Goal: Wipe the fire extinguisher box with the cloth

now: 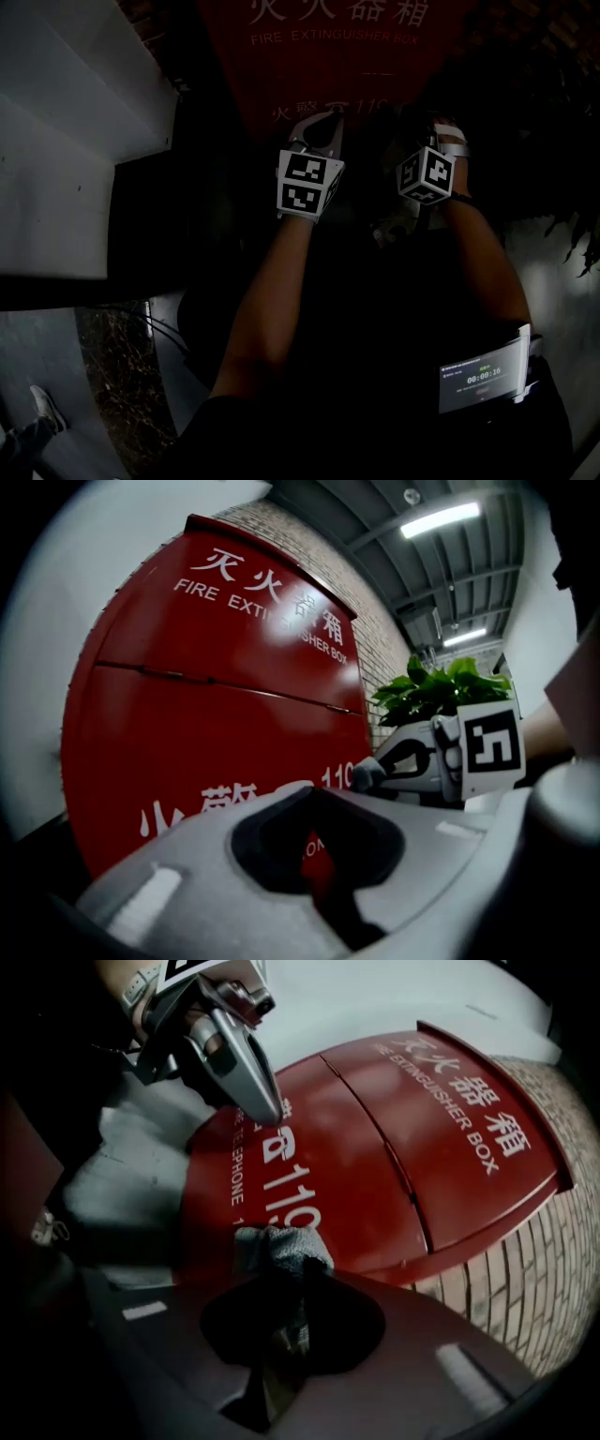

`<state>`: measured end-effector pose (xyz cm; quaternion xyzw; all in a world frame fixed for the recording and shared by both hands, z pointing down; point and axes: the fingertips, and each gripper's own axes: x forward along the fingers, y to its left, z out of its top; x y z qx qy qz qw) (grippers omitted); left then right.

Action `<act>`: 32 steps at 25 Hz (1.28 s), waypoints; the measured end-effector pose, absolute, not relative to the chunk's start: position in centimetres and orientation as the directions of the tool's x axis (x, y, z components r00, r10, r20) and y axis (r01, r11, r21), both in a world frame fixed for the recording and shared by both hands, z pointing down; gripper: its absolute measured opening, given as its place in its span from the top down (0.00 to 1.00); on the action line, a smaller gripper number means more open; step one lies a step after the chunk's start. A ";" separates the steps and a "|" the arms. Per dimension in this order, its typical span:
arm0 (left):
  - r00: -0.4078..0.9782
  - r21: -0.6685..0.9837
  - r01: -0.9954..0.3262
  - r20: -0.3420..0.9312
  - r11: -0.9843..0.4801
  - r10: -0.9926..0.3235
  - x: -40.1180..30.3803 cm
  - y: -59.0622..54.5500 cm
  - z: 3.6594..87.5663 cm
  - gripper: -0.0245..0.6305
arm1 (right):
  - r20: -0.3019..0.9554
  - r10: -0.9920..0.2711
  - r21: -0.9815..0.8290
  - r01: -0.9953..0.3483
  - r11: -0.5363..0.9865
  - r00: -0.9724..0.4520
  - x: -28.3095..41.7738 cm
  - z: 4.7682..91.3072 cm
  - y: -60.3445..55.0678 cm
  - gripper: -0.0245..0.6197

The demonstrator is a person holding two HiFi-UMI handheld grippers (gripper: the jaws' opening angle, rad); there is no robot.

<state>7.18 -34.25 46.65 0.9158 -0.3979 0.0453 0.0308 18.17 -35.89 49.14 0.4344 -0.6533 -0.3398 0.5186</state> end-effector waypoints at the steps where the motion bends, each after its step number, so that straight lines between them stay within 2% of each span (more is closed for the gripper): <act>1: 0.674 0.030 -0.737 0.106 -0.675 -0.731 6.8 -34.3 46.6 0.96 | 0.383 -0.921 0.893 -0.227 0.387 -0.065 18.7 49.2 -35.9 0.90; 4: 0.662 0.066 -0.750 0.109 -0.659 -0.742 5.5 -34.4 46.8 0.96 | 0.377 -0.926 0.897 -0.241 0.371 -0.023 19.5 49.3 -35.9 0.90; 7: 0.635 0.075 -0.772 0.126 -0.631 -0.762 3.7 -34.2 47.2 0.96 | 0.353 -0.934 0.906 -0.228 0.356 -0.055 17.8 48.7 -35.2 0.90; 16: 0.456 0.048 -0.889 0.186 -0.455 -0.870 -4.3 -34.1 50.7 0.96 | 0.343 -0.888 0.902 -0.156 0.403 -0.307 2.2 48.8 -33.3 0.90; 20: 0.317 0.003 -0.946 0.217 -0.324 -0.923 -8.6 -34.6 52.6 0.96 | 0.345 -0.868 0.903 -0.128 0.411 -0.357 -2.9 50.1 -33.8 0.90; 24: 0.242 -0.004 -0.968 0.223 -0.250 -0.944 -11.4 -34.9 52.5 0.96 | 0.351 -0.847 0.906 -0.084 0.414 -0.399 -7.1 51.5 -34.4 0.90; 29: 0.202 0.083 -0.979 0.272 -0.186 -0.941 -13.0 -35.3 54.3 0.96 | 0.375 -0.832 0.897 -0.065 0.437 -0.409 -9.2 53.3 -35.7 0.90; 32: 0.223 0.112 -0.974 0.273 -0.199 -0.936 -12.4 -35.8 54.6 0.96 | 0.358 -0.839 0.911 -0.045 0.410 -0.410 -8.9 53.3 -36.0 0.90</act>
